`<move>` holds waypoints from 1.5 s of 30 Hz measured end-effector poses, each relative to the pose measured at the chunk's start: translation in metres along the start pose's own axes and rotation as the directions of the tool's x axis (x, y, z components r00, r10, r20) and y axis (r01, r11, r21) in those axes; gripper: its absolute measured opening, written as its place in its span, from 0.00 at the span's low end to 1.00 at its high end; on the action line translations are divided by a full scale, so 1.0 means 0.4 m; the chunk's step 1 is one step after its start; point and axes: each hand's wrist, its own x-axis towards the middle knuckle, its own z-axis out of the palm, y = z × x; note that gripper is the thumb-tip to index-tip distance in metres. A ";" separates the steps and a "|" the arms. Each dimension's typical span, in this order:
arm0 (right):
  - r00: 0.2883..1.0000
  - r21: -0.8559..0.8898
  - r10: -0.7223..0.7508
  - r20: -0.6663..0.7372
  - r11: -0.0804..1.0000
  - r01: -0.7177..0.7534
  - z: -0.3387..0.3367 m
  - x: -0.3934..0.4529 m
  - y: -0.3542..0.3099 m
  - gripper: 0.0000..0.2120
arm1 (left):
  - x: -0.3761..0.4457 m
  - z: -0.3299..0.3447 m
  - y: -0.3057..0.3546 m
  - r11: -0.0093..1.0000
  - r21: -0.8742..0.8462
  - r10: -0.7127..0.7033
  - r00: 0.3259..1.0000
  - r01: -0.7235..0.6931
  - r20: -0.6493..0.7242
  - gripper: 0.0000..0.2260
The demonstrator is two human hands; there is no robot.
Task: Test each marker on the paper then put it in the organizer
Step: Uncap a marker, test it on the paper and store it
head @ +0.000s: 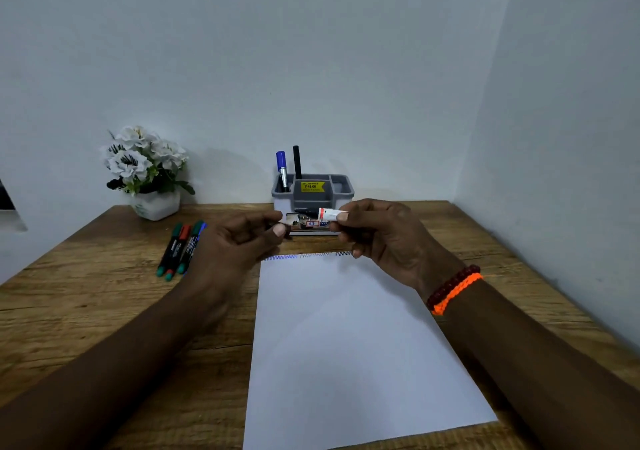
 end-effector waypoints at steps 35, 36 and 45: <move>0.991 -0.118 0.067 0.117 0.992 -0.053 0.018 -0.015 0.007 0.06 | -0.017 0.013 0.011 0.992 -0.098 -0.081 0.997 0.080 -0.013 0.15; 0.990 -0.120 0.073 0.122 0.991 -0.059 0.020 -0.016 0.006 0.06 | -0.018 0.013 0.011 0.993 -0.091 -0.073 0.997 0.071 -0.018 0.14; 0.984 -0.135 0.143 0.102 0.983 -0.128 0.027 -0.024 0.006 0.06 | -0.021 0.014 0.012 0.997 -0.061 -0.043 0.999 0.042 -0.014 0.14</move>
